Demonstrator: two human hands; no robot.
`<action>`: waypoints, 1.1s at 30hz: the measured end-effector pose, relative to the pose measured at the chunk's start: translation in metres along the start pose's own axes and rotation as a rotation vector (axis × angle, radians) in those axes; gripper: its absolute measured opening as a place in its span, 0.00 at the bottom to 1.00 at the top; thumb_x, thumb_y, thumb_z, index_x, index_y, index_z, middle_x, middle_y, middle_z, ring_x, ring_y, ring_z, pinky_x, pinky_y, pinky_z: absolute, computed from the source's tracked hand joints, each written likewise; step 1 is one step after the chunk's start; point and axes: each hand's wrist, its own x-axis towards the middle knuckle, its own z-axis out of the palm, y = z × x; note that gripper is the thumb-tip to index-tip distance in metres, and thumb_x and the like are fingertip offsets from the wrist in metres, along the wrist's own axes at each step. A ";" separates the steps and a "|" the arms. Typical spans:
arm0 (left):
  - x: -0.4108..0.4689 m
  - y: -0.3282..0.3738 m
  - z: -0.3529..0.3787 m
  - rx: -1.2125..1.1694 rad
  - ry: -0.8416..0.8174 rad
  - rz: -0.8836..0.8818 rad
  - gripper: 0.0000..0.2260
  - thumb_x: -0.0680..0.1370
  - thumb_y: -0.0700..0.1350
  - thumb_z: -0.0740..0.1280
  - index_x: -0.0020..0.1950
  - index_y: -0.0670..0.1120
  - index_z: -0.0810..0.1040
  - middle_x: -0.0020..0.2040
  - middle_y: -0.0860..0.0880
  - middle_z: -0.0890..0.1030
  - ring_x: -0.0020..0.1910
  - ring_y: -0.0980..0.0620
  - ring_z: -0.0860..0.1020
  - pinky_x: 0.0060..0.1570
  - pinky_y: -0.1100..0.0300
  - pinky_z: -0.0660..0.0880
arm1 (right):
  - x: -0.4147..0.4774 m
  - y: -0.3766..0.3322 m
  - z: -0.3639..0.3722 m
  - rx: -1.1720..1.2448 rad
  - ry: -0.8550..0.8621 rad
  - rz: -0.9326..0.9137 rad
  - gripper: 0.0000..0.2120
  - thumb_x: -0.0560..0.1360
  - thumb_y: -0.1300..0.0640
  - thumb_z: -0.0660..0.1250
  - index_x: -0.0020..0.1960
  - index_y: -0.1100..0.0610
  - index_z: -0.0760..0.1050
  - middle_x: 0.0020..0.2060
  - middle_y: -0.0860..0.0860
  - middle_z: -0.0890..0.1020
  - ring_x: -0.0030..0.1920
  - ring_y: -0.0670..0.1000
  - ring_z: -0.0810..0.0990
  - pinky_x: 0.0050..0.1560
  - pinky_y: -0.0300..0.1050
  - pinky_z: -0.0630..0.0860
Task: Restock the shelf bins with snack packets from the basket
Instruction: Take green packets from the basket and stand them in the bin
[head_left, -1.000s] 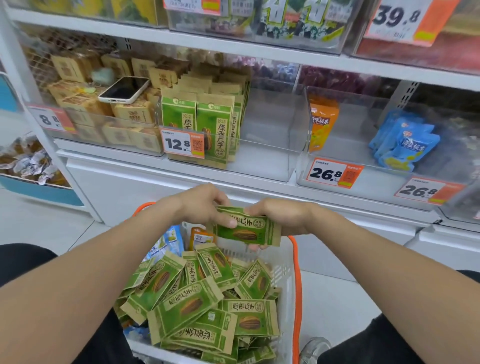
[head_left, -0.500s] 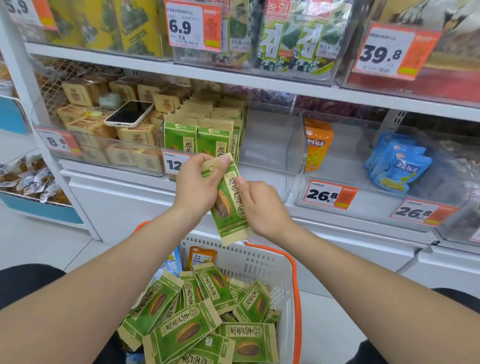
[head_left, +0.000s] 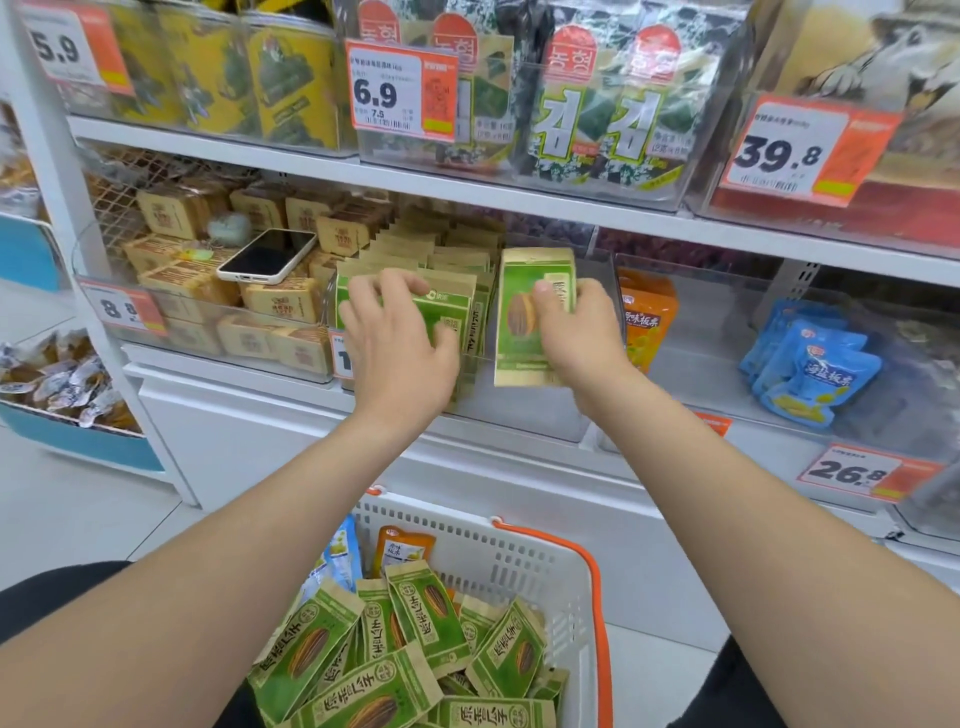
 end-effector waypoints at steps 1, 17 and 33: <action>0.001 0.002 0.002 0.073 0.007 0.014 0.19 0.73 0.42 0.70 0.62 0.45 0.70 0.65 0.43 0.67 0.62 0.41 0.66 0.57 0.57 0.58 | 0.009 0.001 0.002 0.072 0.010 0.111 0.23 0.83 0.42 0.61 0.69 0.59 0.71 0.59 0.51 0.79 0.60 0.56 0.78 0.60 0.51 0.75; 0.035 -0.023 0.026 0.244 -0.142 -0.227 0.68 0.59 0.73 0.78 0.83 0.54 0.38 0.83 0.40 0.36 0.79 0.23 0.46 0.77 0.28 0.47 | 0.059 -0.012 0.067 0.511 -0.320 0.626 0.25 0.84 0.56 0.46 0.57 0.59 0.82 0.49 0.60 0.87 0.50 0.59 0.87 0.50 0.59 0.84; 0.039 -0.021 0.027 0.254 -0.194 -0.220 0.60 0.63 0.69 0.79 0.82 0.54 0.45 0.82 0.44 0.31 0.79 0.23 0.40 0.74 0.24 0.46 | 0.074 0.000 0.052 0.547 -0.076 0.705 0.21 0.85 0.56 0.50 0.55 0.62 0.81 0.45 0.65 0.86 0.46 0.63 0.87 0.31 0.60 0.83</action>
